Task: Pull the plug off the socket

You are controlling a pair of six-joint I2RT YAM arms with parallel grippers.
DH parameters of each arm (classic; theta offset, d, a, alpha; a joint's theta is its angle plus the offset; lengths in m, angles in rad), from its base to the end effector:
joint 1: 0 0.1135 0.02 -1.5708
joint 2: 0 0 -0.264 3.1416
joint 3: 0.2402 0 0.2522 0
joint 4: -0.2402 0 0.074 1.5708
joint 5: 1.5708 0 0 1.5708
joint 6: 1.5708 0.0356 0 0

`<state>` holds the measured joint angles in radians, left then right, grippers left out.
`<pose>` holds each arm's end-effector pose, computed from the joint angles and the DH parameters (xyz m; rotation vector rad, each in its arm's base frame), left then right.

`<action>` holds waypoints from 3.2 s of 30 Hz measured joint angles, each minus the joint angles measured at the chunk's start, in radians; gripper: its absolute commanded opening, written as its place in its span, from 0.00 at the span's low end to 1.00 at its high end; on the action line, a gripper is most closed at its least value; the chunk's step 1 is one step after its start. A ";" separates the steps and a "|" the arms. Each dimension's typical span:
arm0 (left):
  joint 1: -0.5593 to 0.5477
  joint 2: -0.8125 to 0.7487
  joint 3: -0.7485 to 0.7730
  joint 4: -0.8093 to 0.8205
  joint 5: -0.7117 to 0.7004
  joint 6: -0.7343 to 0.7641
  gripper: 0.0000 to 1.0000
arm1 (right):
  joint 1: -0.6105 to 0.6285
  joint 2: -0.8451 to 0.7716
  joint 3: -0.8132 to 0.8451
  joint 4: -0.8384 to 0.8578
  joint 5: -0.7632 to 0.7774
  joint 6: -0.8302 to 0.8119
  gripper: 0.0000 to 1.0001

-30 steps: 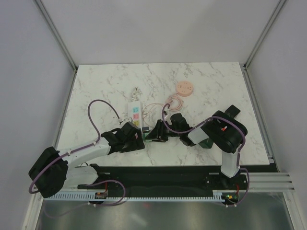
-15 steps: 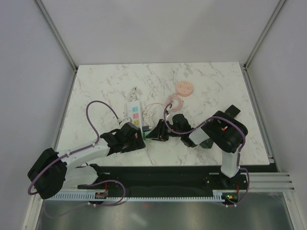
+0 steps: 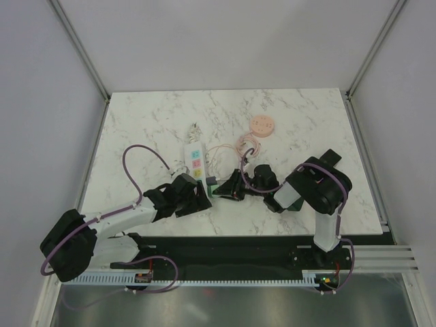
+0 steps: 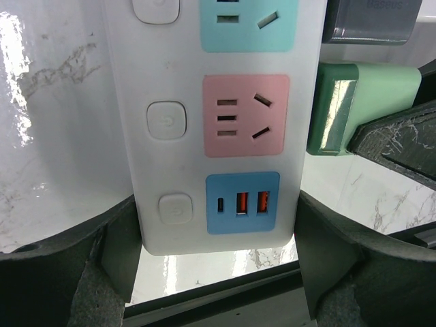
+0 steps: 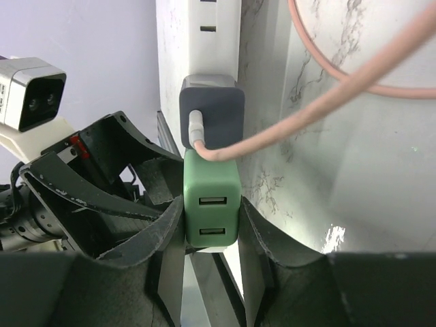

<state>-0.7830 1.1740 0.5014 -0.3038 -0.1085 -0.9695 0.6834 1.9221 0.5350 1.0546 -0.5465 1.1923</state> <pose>0.1503 -0.1441 0.1607 -0.2885 2.6154 -0.5277 0.2312 0.2122 0.0974 0.1314 2.2893 1.6648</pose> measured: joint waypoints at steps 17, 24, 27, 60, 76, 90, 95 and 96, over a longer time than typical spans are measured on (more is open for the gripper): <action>0.000 0.027 0.008 0.017 0.013 -0.024 0.02 | 0.019 -0.163 0.071 -0.358 0.082 -0.177 0.00; 0.000 0.031 0.010 0.018 0.013 -0.026 0.02 | 0.016 -0.170 0.089 -0.401 0.067 -0.210 0.00; 0.000 0.031 0.010 0.018 0.013 -0.026 0.02 | 0.000 -0.138 0.066 -0.319 0.029 -0.182 0.00; -0.004 0.029 0.010 0.032 0.034 -0.028 0.02 | -0.037 -0.081 0.008 -0.144 -0.059 -0.137 0.00; -0.005 0.029 0.006 0.052 0.058 -0.031 0.02 | -0.077 -0.154 -0.040 -0.188 -0.088 -0.181 0.00; -0.005 0.027 0.006 0.052 0.058 -0.035 0.02 | -0.084 -0.457 -0.026 -0.745 0.077 -0.435 0.00; -0.005 0.023 0.005 0.050 0.057 -0.035 0.02 | -0.175 -0.597 -0.013 -0.972 0.182 -0.578 0.00; -0.005 0.023 0.004 0.050 0.057 -0.035 0.02 | -0.214 -0.612 -0.016 -1.002 0.192 -0.599 0.00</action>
<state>-0.7876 1.1965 0.5056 -0.2543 -0.0513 -1.0046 0.4694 1.3098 0.5190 0.0525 -0.3550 0.5934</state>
